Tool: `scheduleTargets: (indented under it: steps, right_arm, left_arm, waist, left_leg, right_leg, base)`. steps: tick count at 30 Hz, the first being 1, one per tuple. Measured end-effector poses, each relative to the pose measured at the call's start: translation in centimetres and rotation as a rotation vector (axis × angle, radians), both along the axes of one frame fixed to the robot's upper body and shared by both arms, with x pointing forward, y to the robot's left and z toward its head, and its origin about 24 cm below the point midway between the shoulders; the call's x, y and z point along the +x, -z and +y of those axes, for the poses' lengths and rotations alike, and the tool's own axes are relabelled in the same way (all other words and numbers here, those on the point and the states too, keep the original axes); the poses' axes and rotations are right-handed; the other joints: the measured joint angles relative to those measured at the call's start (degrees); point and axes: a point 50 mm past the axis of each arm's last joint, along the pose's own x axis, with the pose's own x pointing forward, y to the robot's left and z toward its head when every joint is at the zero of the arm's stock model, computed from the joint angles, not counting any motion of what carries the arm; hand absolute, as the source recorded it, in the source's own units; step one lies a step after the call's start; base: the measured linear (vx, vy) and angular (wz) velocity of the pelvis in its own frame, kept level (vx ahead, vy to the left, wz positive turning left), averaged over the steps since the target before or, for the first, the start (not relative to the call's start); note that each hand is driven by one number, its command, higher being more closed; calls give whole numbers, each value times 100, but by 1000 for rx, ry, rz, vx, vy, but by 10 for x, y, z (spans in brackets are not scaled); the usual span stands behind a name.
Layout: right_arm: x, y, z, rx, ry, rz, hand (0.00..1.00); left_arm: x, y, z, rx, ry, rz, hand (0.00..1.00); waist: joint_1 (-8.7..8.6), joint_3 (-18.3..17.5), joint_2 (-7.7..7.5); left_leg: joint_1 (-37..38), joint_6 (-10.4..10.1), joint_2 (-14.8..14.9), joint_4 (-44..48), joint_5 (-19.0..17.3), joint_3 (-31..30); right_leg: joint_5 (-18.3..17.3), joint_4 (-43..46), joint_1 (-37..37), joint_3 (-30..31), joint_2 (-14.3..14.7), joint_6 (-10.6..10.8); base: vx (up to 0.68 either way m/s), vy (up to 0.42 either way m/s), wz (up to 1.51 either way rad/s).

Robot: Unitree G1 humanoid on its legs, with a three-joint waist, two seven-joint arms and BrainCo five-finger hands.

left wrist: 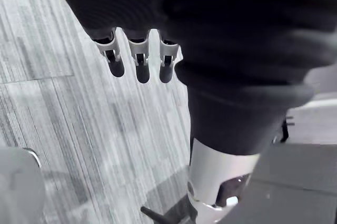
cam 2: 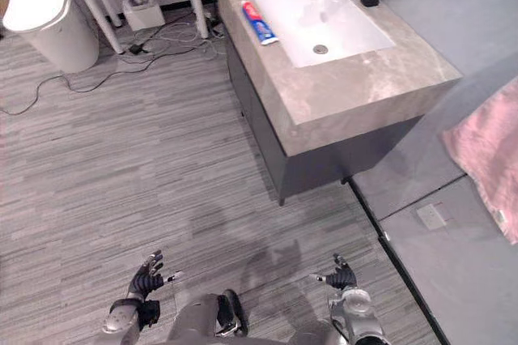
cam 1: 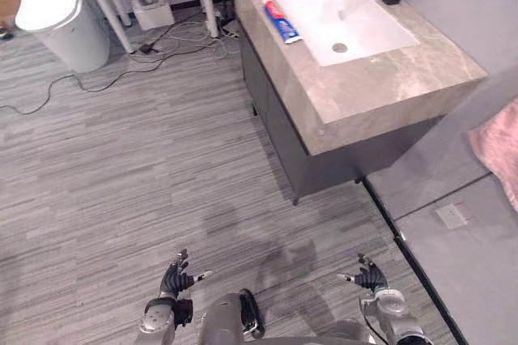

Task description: Organize washtable

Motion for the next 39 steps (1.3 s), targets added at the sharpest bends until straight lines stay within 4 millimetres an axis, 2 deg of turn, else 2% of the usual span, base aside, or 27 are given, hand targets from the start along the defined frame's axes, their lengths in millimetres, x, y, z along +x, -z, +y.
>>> scheduleTargets:
  steps: [4,6,7,10,11,12,13,14,15,16,19,21,22,23,24,25,26,27,29,30,31,33,34,35,36,38,39]
  right_arm:
    - [-2,1,2,11,7,4,0]
    - [-11,3,1,21,36,10,0]
    - [-14,3,2,26,43,11,0]
    - [-26,5,3,41,83,19,0]
    - [-33,6,4,46,94,31,0]
    - [-29,4,5,47,92,9,0]
    - [-25,2,5,50,93,-10,0]
    - [-18,-4,6,45,87,-48,0]
    - [-16,-6,5,41,87,-62,0]
    - [-12,-9,4,41,93,-83,0]
    - [-4,-14,4,49,111,-126,0]
    - [-4,-14,4,50,121,-126,0]
    - [-6,-13,3,51,136,-124,0]
    - [-9,-13,0,45,157,-117,0]
    - [-12,-13,-4,33,170,-115,0]
    - [-16,-14,-12,10,188,-114,0]
    - [-13,-11,0,49,202,-108,0]
    - [-11,-12,3,58,198,-119,0]
    - [-7,-13,9,75,202,-134,0]
    - [-8,-13,8,72,203,-136,0]
    - [-9,-13,7,70,204,-132,0]
    - [-14,-11,4,64,217,-120,0]
    - [-16,-11,2,60,224,-117,0]
    - [-16,-11,2,60,224,-114,0]
    - [-17,-10,7,75,219,-110,0]
    - [-22,-6,19,101,202,-89,0]
    - [-22,-5,22,113,199,-85,0]
  left_arm:
    - [-1,1,-4,-17,-5,3,0]
    - [8,-1,-10,-32,5,-23,0]
    - [8,-1,-11,-35,4,-24,0]
    - [10,-2,-13,-40,7,-31,0]
    - [9,-2,-13,-41,1,-33,0]
    - [8,-3,-14,-52,-18,-41,0]
    - [7,-4,-15,-57,-23,-47,0]
    - [10,-9,-20,-78,-31,-83,0]
    - [9,-9,-23,-89,-39,-91,0]
    - [8,-12,-27,-109,-64,-114,0]
    - [16,-22,-27,-124,-84,-179,0]
    - [19,-24,-25,-124,-104,-197,0]
    - [20,-24,-24,-126,-116,-201,0]
    - [21,-24,-25,-131,-118,-204,0]
    - [21,-24,-27,-137,-121,-204,0]
    - [19,-22,-30,-148,-130,-202,0]
    - [26,-19,-27,-148,-145,-189,0]
    - [29,-21,-26,-146,-149,-197,0]
    - [31,-23,-21,-126,-156,-202,0]
    - [30,-23,-19,-119,-157,-202,0]
    - [30,-23,-19,-118,-157,-203,0]
    - [29,-22,-26,-128,-131,-194,0]
    - [31,-21,-29,-128,-104,-189,0]
    - [31,-21,-34,-132,-74,-182,0]
    - [31,-20,-35,-121,-47,-174,0]
    - [25,-17,-31,-106,-39,-149,0]
    - [22,-16,-31,-105,-40,-141,0]
  waist:
    - [-5,134,52]
    - [-13,214,112]
    - [-14,214,115]
    - [-153,133,22]
    - [-130,77,-51]
    - [-109,60,33]
    - [-111,68,101]
    - [-113,98,230]
    - [-113,105,305]
    - [-68,89,380]
    - [95,60,406]
    - [170,64,399]
    - [173,68,392]
    - [169,70,394]
    - [172,42,455]
    - [172,-10,662]
    - [188,34,333]
    - [199,38,326]
    - [255,19,246]
    - [285,8,271]
    - [310,1,285]
    - [305,-48,398]
    - [310,-41,372]
    - [299,-1,293]
    - [267,10,115]
    - [165,32,44]
    - [164,0,-16]
  left_leg:
    - [187,25,-70,-117,1,-326]
    - [425,4,-75,-311,0,-729]
    - [497,-47,-98,-407,6,-802]
    - [853,-321,-199,-660,-78,-1182]
    - [1003,-517,-172,-599,-210,-1210]
    - [927,-748,83,-46,-255,-1028]
    - [785,-820,226,364,-227,-879]
    - [533,-1061,527,1288,-7,-518]
    - [427,-1085,648,1753,225,-357]
    - [204,-976,1014,2598,585,-3]
    - [-170,-729,1620,2825,229,765]
    - [-348,-712,1729,2450,219,886]
    - [-484,-713,1740,2028,222,918]
    - [-541,-746,1706,904,333,985]
    - [-444,-751,1694,195,682,988]
    - [-327,-584,1779,-664,1851,972]
    - [-283,-514,1492,-446,1612,1122]
    - [-288,-484,1486,-428,1542,1127]
    - [-293,-359,1504,-112,1451,1082]
    - [-241,-400,1519,101,1362,916]
    - [-189,-498,1505,174,1271,854]
    - [16,-831,1511,182,580,554]
    - [152,-839,1449,175,428,636]
    - [353,-822,1372,101,358,757]
    - [572,-815,1224,-28,319,879]
    - [902,-827,1183,-191,234,1038]
    - [1016,-834,1207,-256,195,1112]
  right_leg:
    - [-196,-169,-615,-316,608,173]
    - [11,-940,-1017,-408,1013,345]
    - [109,-1141,-1084,-374,1074,348]
    - [522,-1325,-1090,-108,1142,101]
    - [694,-1198,-997,-116,1179,-110]
    - [603,-1196,-783,-228,1289,-221]
    - [562,-1210,-681,-270,1355,-284]
    - [547,-1220,-490,-276,1468,-326]
    - [547,-1304,-332,-255,1527,-330]
    - [544,-1612,95,-94,1613,-344]
    - [540,-2170,763,466,1510,-344]
    - [536,-2273,873,557,1388,-337]
    - [520,-2337,968,549,1289,-303]
    - [407,-2374,1133,534,1087,-81]
    - [330,-2361,1197,523,1046,99]
    - [161,-2375,1301,510,1103,444]
    - [22,-2511,1399,479,778,714]
    - [65,-2644,1410,449,830,758]
    - [384,-2965,1471,371,935,620]
    - [525,-3052,1607,484,925,647]
    - [544,-3047,1646,555,930,643]
    - [428,-2692,1645,753,958,728]
    - [244,-2082,1399,930,861,816]
    - [213,-871,819,1208,717,822]
    - [495,301,188,1435,540,762]
    - [897,1213,-285,1531,481,732]
    - [756,1310,-408,1447,493,693]
  base:
    - [122,23,55]
    - [269,-22,80]
    - [272,-33,83]
    - [340,-113,98]
    - [541,-188,59]
    - [546,-172,34]
    - [617,-163,0]
    - [496,-114,-20]
    - [601,-103,-52]
    - [520,-19,-78]
    - [566,58,-88]
    - [345,151,-56]
    - [346,266,-31]
    - [350,303,-20]
    - [359,345,-22]
    - [325,340,-13]
    - [301,299,-13]
    - [298,270,-6]
    - [170,115,-38]
    - [122,71,-56]
    - [120,97,-56]
    - [124,158,-46]
    - [80,158,-50]
    - [34,118,-52]
    - [50,95,-41]
    - [111,50,-34]
    - [206,9,-65]
